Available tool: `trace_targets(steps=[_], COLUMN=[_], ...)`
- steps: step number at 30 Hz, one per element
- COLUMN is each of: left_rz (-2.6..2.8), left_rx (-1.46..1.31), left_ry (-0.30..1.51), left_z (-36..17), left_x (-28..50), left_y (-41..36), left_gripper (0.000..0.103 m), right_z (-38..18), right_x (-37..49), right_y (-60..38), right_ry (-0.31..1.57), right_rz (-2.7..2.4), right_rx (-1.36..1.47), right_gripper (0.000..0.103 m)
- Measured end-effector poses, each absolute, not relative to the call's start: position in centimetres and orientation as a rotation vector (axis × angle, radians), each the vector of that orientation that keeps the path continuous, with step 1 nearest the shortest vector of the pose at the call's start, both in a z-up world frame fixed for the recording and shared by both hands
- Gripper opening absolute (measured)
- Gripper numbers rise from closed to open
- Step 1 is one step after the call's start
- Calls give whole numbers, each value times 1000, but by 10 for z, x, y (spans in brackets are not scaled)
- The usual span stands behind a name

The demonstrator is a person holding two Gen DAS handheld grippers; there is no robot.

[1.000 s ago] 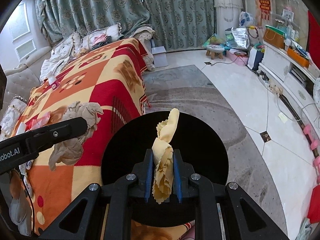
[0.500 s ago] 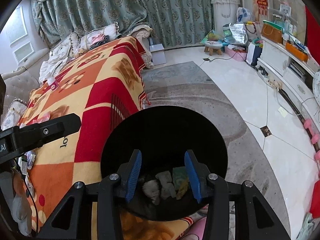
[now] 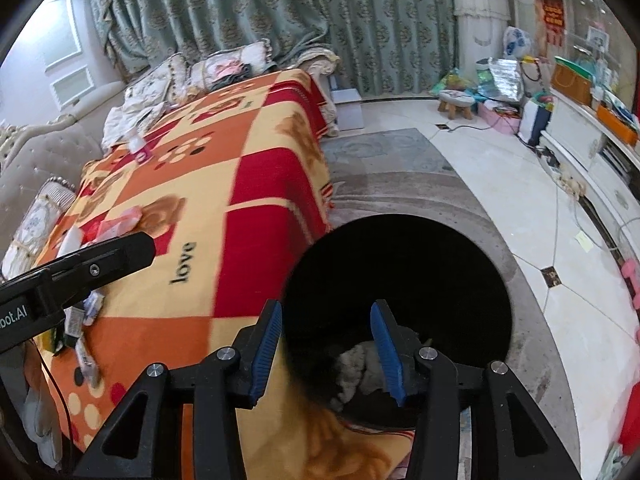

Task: Collect trash
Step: 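Move both open tools back to the trash pile on the blanket, then grasp the yellow sponge with the left tool while the right tool grasps the white foam block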

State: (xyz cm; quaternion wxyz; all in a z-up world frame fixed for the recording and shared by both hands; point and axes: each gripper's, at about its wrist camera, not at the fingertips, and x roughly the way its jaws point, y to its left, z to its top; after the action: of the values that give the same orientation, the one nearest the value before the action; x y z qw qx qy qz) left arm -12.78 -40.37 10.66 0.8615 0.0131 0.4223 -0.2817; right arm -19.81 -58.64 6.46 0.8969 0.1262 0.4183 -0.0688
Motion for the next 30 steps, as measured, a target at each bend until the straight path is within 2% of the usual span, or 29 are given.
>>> trace_targets(steps=[6, 22, 30], left_rz=[-500, -243, -219], left_rx=[15, -72, -240], left_ry=[880, 928, 992], left_z=[110, 89, 55], left_x=[-125, -118, -106], left_y=[-348, -179, -123], left_gripper=[58, 58, 58], right_z=[70, 67, 68], right_x=[-187, -140, -126], right_y=[-547, -422, -376], right_ry=[868, 913, 925], right_rz=[-67, 157, 251], right_rx=[241, 137, 100], right_gripper=[54, 58, 65])
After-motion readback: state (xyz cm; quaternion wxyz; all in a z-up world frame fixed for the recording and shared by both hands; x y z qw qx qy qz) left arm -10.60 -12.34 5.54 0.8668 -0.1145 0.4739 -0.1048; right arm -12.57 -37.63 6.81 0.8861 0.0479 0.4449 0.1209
